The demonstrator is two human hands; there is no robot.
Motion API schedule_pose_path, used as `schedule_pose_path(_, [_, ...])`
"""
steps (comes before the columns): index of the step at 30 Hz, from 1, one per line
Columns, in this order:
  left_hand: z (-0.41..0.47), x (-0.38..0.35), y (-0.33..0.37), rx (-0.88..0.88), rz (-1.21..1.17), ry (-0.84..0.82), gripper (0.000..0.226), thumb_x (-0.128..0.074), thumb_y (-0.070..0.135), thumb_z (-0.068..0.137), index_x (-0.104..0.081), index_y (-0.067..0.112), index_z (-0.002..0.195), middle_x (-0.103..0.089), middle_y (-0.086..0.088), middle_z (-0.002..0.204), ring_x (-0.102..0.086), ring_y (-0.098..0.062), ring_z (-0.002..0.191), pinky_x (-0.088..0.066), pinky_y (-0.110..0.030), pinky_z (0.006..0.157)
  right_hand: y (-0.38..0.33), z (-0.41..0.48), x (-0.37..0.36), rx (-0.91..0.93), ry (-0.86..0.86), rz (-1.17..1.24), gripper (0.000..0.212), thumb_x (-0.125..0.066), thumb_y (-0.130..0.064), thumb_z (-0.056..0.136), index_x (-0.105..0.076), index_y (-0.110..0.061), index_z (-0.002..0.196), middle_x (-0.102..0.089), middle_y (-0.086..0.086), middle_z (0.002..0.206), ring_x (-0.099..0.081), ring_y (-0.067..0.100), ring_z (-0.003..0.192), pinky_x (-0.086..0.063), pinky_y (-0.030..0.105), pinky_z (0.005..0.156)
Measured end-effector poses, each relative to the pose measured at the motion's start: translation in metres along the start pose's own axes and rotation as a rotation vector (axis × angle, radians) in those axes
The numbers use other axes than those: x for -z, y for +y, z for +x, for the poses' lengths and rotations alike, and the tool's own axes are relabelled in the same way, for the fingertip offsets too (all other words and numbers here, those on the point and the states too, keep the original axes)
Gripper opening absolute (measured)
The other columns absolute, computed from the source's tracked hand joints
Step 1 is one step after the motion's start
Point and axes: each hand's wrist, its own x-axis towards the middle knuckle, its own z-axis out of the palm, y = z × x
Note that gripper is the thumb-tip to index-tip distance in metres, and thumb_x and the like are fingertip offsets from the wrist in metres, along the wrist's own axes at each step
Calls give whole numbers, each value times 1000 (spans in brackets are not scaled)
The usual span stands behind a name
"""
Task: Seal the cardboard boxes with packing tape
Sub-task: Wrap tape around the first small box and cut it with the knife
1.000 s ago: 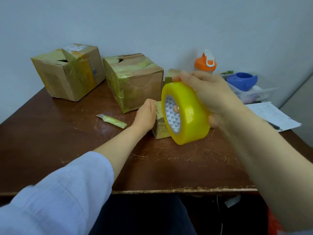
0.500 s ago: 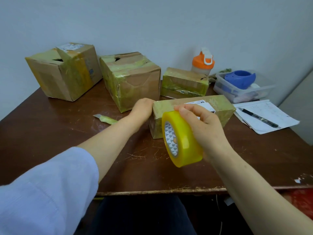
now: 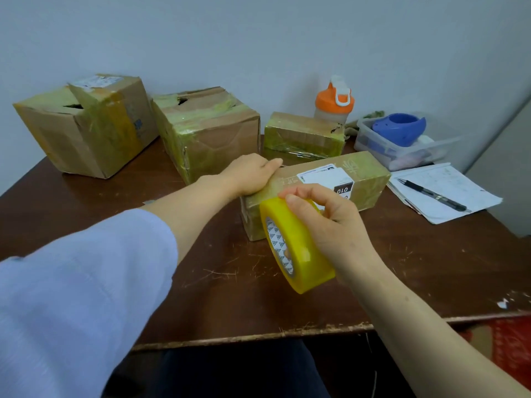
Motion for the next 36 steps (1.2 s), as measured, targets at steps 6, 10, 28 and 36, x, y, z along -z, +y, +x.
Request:
schedule_pose_path(6, [-8,-8,-11,179,-314,-66,64,-40,68,86,-69,13,73,-67,2,74,-63,-16,72,-43,-26,61,1,3,4,-3,3,24,10,-61,-17,90,-70,-19,86,-64,-19,61,-61,-3,48,-43,12,38])
schedule_pose_path(10, [-9,0,-2,134,-150,-16,60,-28,59,95,-62,16,72,-65,-3,80,-62,-22,81,-40,-29,63,2,5,6,15,7,-23,14,-62,-20,89,-71,-26,81,-67,-21,71,-66,-1,63,-53,18,54])
schedule_pose_path(28, [-76,10,-30,-139,-650,-153,62,-73,14,78,-52,24,135,-40,9,142,-37,-5,130,-31,-33,112,-54,44,15,-209,-134,145,38,-75,-27,74,-69,-10,107,-71,14,104,-69,30,94,-57,46,80])
schedule_pose_path(36, [-65,-7,-43,35,-1129,37,33,-55,12,92,-60,15,124,-66,1,120,-60,-4,110,-46,-15,89,-69,80,-14,-232,-175,289,34,-59,-8,88,-55,-8,122,-73,10,74,-71,22,62,-58,34,55])
